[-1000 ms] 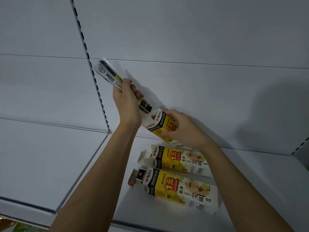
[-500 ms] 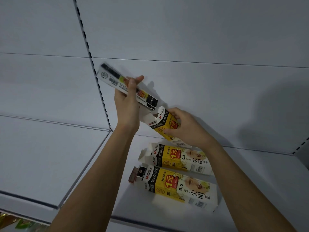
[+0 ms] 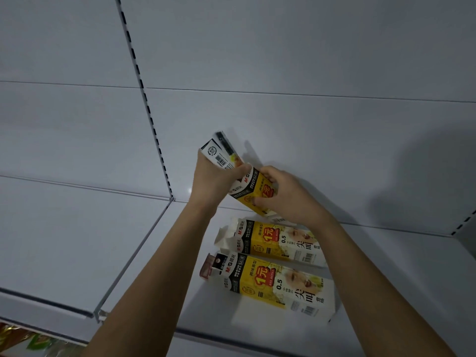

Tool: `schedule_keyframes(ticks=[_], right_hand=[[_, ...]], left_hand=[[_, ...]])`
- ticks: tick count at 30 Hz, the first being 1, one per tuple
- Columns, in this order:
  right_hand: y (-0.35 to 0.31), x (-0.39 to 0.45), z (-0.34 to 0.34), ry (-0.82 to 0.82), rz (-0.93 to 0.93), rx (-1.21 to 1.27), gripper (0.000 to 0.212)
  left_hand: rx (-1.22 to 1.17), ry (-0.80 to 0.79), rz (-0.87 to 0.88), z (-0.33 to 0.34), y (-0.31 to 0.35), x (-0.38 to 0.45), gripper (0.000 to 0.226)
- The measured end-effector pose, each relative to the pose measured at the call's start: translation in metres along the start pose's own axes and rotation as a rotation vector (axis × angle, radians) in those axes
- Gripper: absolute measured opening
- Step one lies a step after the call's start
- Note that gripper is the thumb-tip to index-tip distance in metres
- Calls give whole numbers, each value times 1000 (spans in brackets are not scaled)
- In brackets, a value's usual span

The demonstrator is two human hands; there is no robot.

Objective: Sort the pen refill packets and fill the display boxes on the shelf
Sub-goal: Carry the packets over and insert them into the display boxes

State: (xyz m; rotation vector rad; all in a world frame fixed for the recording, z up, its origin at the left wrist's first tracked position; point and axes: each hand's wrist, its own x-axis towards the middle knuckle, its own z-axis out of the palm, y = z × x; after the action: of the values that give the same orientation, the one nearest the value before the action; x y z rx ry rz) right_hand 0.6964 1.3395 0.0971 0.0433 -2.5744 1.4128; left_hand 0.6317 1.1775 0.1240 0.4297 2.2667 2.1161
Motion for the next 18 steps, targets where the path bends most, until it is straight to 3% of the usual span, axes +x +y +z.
schedule_keyframes(ticks=[2,6,10,12,16,18], right_hand=[[0,0,-2,0,8,-9,47],[0,-1,-2,-6,19,-48,59],[-3,2,-1,18,24,-73,57],[-7,2,0,31,28,-107,54],[-8,0,-2,-11,68,-142,47],[-6,0,-2,-24,83,-182,48]], left_hand=[[-18,42,34,-5,5,-1,56],[76,157,134,-15,10,-3,35],[260,-74,44,-12,-7,2,8],[312,-109,21,-5,-18,2,12],[408,70,139,-5,-23,0,13],[452,49,126,-9,-24,0,16]])
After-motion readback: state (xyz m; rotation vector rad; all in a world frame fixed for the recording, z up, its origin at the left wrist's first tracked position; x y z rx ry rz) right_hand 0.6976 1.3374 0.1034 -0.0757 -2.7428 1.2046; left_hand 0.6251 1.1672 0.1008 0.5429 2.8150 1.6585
